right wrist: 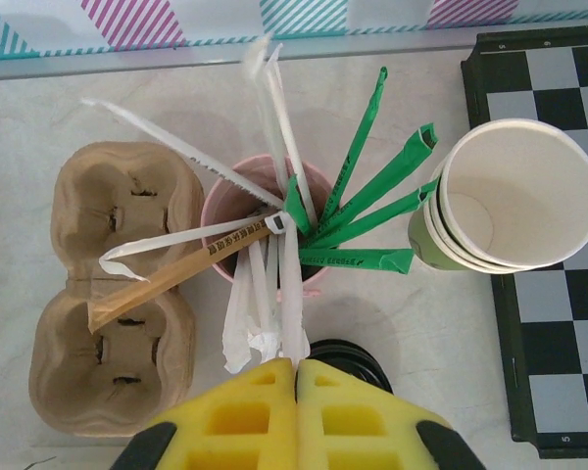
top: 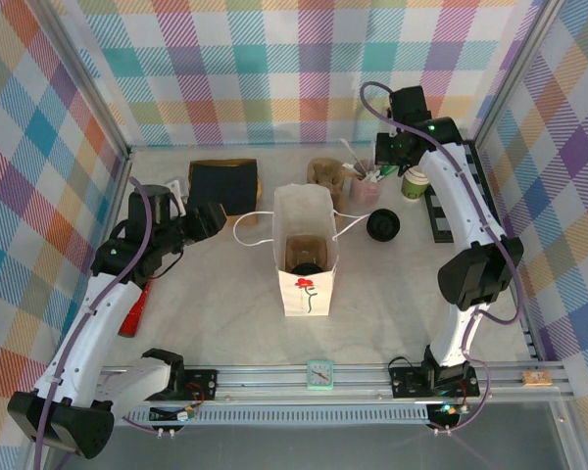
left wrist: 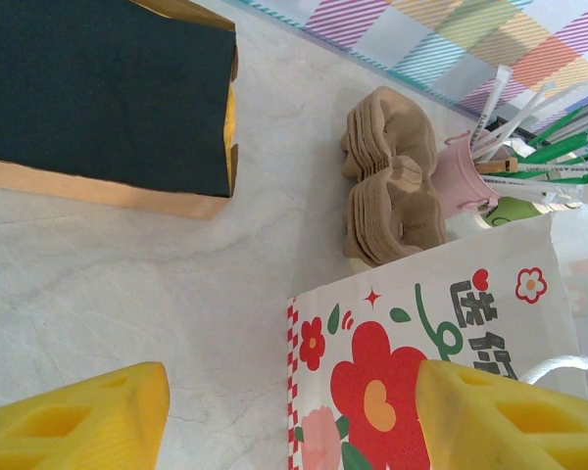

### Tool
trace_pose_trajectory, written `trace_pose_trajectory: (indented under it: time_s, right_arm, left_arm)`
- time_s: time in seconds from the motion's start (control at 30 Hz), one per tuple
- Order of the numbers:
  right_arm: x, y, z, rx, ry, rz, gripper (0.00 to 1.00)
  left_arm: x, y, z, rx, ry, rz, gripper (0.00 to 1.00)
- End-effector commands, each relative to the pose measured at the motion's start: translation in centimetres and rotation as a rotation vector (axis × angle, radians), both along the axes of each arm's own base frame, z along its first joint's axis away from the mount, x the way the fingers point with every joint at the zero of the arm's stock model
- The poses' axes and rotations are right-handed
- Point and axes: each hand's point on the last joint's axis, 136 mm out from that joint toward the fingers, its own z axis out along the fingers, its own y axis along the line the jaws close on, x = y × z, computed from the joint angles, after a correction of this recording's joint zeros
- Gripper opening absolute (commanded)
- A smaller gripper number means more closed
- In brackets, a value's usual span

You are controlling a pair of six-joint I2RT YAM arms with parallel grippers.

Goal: Pack the takeout coffee

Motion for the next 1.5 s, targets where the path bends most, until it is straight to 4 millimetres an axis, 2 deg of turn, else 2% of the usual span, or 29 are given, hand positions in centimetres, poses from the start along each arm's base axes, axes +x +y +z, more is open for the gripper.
trace_pose_trajectory:
  time_s: [0.0, 0.4, 0.73, 1.17, 1.47]
  right_arm:
    - [-0.9, 0.4, 1.5, 0.007, -0.020, 0.027, 0.05]
    - [-1.6, 0.6, 1.9, 0.034, -0.015, 0.034, 0.05]
    - [-2.3, 1.2, 5.1, 0.092, -0.063, 0.058, 0.06]
    - [-4.4, 0.7, 7.2, 0.100, -0.096, 0.068, 0.06]
    - [-7.5, 1.5, 10.7, 0.172, -0.158, 0.131, 0.07]
  left_arm:
    - [0.0, 0.2, 1.5, -0.008, -0.040, -0.006, 0.67]
    - [0.0, 0.1, 1.4, -0.008, -0.040, -0.009, 0.67]
    - [0.0, 0.2, 1.4, -0.001, -0.041, -0.007, 0.67]
    - [0.1, 0.1, 1.6, -0.007, -0.046, -0.011, 0.67]
    - [0.3, 0.0, 1.8, -0.014, -0.048, -0.015, 0.67]
